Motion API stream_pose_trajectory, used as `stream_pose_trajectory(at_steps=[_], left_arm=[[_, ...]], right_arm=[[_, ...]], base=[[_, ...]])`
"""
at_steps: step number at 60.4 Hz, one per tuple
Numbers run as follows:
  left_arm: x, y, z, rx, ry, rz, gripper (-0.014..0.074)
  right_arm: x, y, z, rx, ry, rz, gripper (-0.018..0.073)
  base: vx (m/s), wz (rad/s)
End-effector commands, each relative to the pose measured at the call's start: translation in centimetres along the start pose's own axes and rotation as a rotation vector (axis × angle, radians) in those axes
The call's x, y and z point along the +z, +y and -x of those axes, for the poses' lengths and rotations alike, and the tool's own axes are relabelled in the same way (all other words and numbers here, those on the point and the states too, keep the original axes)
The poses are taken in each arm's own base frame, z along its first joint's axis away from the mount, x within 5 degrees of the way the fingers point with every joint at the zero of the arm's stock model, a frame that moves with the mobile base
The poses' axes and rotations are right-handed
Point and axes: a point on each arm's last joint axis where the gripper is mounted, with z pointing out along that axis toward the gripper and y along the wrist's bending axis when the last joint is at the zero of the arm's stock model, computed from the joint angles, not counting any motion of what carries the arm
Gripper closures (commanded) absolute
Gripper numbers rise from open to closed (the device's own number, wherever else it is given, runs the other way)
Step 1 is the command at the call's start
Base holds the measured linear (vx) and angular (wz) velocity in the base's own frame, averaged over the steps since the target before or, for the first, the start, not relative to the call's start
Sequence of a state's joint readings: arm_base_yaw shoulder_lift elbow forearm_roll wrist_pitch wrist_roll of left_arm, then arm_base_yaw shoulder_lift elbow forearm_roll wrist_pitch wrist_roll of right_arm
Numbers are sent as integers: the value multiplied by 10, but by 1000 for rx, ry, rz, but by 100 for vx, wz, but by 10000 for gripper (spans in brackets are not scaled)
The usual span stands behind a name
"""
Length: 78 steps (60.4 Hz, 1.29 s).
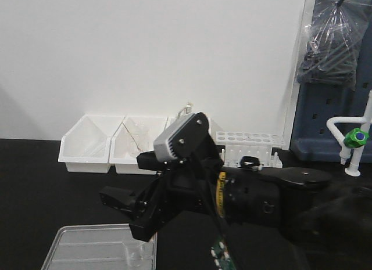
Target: Move beaker to silver tray on left bench
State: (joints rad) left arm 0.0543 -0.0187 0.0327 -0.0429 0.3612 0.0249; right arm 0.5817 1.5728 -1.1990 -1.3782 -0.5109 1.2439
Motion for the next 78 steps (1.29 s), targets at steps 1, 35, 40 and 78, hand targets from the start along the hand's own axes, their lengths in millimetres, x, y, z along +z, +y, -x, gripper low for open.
stream_pose_trajectory(at_steps=[1, 35, 40, 78], left_arm=[[2, 0, 1, -8, -66, 0, 595], [2, 0, 1, -8, -66, 0, 595], [2, 0, 1, -8, -66, 0, 595], [2, 0, 1, -8, -66, 0, 595]], right_arm=[[-32, 13, 26, -11, -83, -12, -30], [-67, 32, 26, -21, -102, -13, -30], [-67, 32, 26, -21, -102, -13, -30], [-190, 55, 0, 118, -208, -478, 291]], base=[[0, 0], [0, 0], [0, 0], [0, 0]])
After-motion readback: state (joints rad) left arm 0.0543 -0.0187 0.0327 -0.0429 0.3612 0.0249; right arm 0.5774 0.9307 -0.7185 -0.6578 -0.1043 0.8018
